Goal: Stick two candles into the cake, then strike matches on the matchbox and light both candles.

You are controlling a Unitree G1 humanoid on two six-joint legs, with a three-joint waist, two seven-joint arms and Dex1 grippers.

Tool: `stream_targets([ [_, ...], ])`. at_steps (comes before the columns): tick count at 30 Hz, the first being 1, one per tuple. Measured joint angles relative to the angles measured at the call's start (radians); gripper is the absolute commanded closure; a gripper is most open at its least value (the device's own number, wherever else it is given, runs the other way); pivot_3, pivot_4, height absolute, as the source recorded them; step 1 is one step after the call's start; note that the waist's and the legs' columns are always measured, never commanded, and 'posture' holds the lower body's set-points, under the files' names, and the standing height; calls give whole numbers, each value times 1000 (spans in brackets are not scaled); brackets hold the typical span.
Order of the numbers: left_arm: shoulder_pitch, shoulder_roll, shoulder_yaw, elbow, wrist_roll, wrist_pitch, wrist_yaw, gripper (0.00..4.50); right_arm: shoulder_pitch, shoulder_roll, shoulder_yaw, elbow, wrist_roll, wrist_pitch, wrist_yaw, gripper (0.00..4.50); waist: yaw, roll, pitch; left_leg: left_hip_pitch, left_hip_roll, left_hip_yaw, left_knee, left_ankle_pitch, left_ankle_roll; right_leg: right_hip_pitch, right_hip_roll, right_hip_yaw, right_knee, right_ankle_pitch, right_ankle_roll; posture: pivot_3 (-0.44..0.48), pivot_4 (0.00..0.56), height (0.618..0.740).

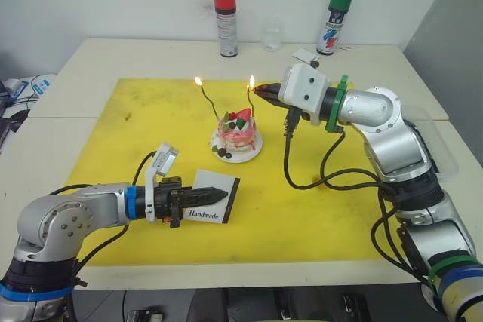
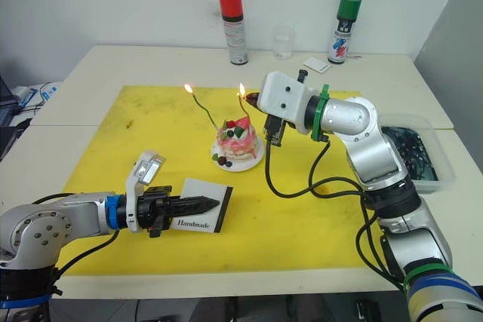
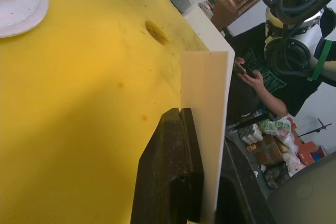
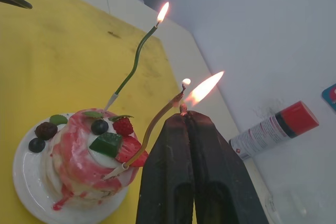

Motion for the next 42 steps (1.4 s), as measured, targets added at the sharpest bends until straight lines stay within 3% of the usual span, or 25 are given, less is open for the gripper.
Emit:
stream_targets([
  [10,-6,-1,-5,0,0,0,0,4500,8,-6,0,-2,0,-8,14,4472,0,0,0,0,0,0,0,0,0,0,0,0,0,0,0,0,150,740],
  [15,-20,-21,-16,2,-1,0,6,4500,42,-60,-24,-44,3,17,20,4472,1,0,0,0,0,0,0,0,0,0,0,0,0,0,0,0,150,740],
  [22,-18,-72,-24,3,-3,1,42,4500,197,-182,-222,-126,25,190,-38,4472,5,0,0,0,-1,0,0,0,0,1,-1,0,0,0,0,0,150,740],
  [29,-13,-144,-62,2,21,-20,92,4500,398,-203,-581,-140,88,453,-218,4472,4,0,0,0,-1,0,0,0,0,1,0,2,0,0,0,0,150,740],
  [34,-7,-172,-83,2,54,-47,122,4500,518,-208,-632,-121,85,492,-290,4472,-6,1,0,1,-1,2,0,0,0,1,0,3,0,0,0,0,150,740],
  [38,-7,-201,-101,3,85,-72,154,4500,534,-190,-626,-52,67,497,-373,3553,-10,1,-1,2,-1,2,1,0,0,1,1,4,0,0,3,0,150,740],
  [42,3,-211,-99,2,92,-84,177,4500,520,-187,-625,10,58,461,-432,2082,-10,2,-1,2,-1,3,1,0,0,1,1,5,0,-1,7,0,150,740],
])
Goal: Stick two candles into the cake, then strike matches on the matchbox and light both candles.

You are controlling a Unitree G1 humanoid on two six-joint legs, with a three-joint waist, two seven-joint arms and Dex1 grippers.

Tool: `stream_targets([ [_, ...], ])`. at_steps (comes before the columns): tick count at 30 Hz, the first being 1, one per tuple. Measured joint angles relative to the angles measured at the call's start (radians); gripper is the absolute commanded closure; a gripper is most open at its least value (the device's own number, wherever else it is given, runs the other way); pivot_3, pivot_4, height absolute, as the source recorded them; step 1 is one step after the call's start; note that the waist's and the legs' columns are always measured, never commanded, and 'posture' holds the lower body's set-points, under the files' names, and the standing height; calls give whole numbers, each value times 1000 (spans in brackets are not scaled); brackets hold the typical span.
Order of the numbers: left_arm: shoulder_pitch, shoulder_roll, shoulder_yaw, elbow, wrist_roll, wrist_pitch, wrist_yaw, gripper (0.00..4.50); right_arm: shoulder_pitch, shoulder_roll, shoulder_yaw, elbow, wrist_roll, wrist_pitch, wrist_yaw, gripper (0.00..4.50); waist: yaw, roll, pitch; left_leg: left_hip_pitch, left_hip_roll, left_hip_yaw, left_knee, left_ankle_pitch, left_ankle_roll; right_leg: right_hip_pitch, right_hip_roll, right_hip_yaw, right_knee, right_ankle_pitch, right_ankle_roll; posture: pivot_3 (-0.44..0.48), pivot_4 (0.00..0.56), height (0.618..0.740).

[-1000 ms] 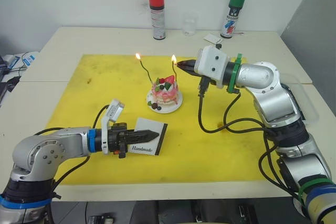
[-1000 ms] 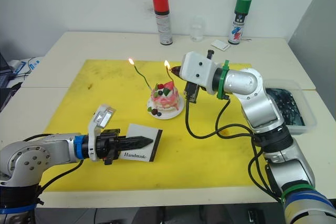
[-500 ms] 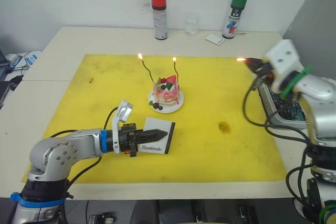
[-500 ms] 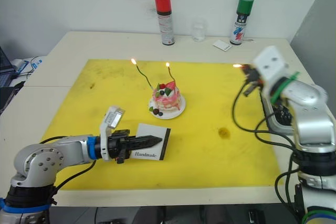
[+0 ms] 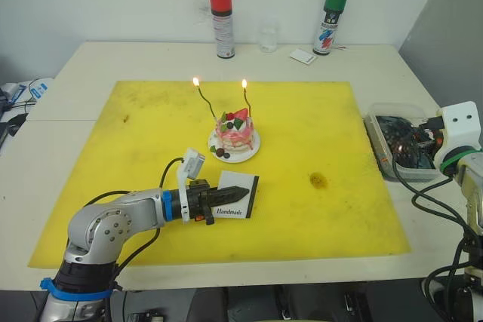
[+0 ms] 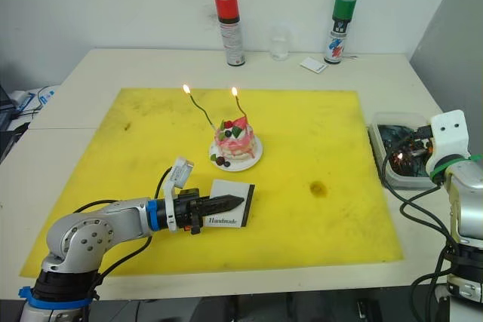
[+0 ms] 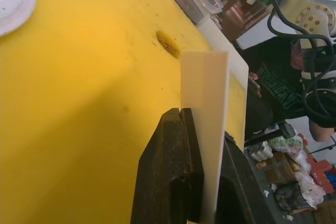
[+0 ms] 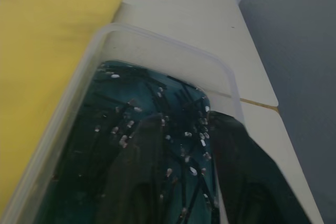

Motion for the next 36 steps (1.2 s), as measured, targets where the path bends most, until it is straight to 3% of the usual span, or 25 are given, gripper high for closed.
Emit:
stream_targets([
  [5,5,-16,1,0,0,0,30,4500,-22,5,-1,3,11,-40,-41,235,1,0,0,0,0,0,0,0,0,0,0,0,0,0,0,0,150,740],
  [6,6,-21,1,0,0,0,40,4500,-26,5,-2,0,12,-52,-48,31,1,0,0,0,0,0,0,0,0,0,0,0,0,0,0,0,150,740],
  [9,5,-30,0,-1,1,3,71,4500,-31,3,-3,-48,44,-106,-16,31,0,0,0,0,0,0,0,0,0,0,0,0,0,0,0,0,150,740],
  [14,-6,-27,-12,0,2,41,114,4500,-8,-79,64,-273,175,-138,191,31,2,1,0,0,1,-2,-1,0,0,0,1,-2,0,0,0,0,150,740],
  [21,-29,-4,-51,7,46,92,147,2481,7,-159,180,-552,491,92,396,0,8,1,0,0,0,-2,0,0,0,1,0,-2,-1,0,1,0,150,740],
  [29,-67,122,-96,-8,75,66,29,33,6,-243,225,-598,604,166,476,0,7,1,0,1,1,-2,0,0,0,1,1,-2,0,0,1,0,150,740],
  [36,-50,362,-52,-72,107,-12,-184,33,0,-282,234,-588,614,157,499,0,7,1,0,-1,1,-1,-1,0,0,-1,0,-2,-2,-1,0,0,150,740],
])
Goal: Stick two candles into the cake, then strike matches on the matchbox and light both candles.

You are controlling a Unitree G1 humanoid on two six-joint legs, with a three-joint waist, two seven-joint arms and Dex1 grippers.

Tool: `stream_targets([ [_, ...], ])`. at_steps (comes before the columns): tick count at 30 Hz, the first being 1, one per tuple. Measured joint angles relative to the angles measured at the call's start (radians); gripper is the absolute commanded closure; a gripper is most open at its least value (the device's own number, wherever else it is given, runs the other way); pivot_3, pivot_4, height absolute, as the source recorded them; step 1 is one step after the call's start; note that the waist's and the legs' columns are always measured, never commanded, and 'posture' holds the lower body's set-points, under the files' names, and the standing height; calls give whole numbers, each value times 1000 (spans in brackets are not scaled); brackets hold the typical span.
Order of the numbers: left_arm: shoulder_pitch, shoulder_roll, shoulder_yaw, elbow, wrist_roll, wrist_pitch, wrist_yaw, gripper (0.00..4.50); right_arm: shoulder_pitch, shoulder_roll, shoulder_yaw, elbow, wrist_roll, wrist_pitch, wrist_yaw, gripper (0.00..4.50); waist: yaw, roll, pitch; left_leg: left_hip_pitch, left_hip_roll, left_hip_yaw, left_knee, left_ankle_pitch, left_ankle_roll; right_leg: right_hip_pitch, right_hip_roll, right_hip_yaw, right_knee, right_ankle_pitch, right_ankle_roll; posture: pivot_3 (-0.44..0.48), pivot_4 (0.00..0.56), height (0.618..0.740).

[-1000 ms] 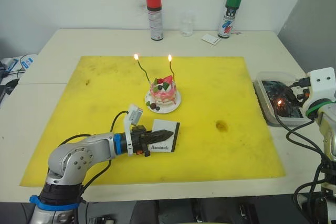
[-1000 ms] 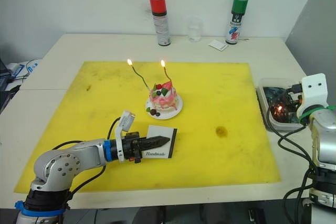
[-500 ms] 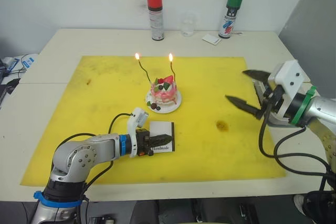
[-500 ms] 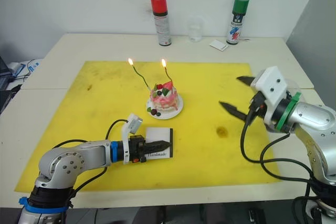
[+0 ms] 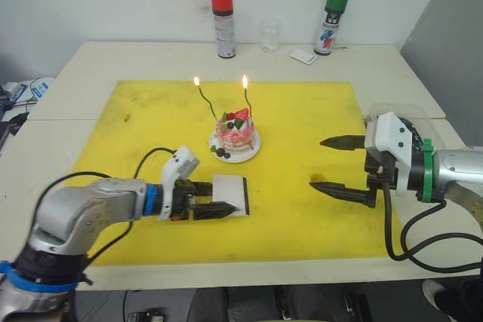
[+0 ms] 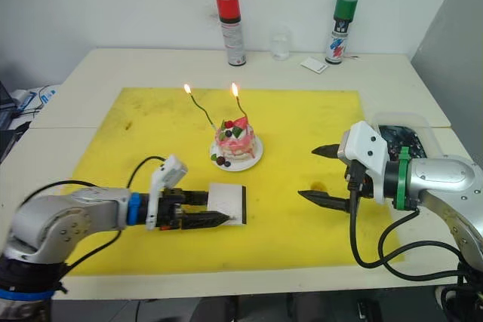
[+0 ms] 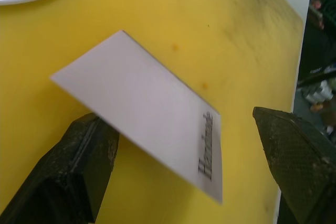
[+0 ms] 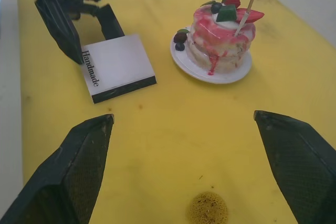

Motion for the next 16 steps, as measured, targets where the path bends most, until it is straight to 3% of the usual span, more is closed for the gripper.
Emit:
stream_targets([
  [5,131,120,125,-10,115,-210,-124,33,6,-59,-24,44,-13,-61,55,0,2,1,0,0,0,1,-2,0,0,0,-1,0,-3,0,-1,0,150,740],
  [10,239,137,265,92,294,-459,-146,33,53,-142,-102,138,-63,-187,156,0,4,1,1,0,0,1,-2,0,0,0,-2,-1,-4,-1,-2,0,150,740],
  [16,245,138,330,188,359,-617,-218,33,64,-217,-174,236,-69,-271,278,0,4,2,1,0,1,2,-2,0,1,0,-3,-1,-4,-1,-1,0,150,740],
])
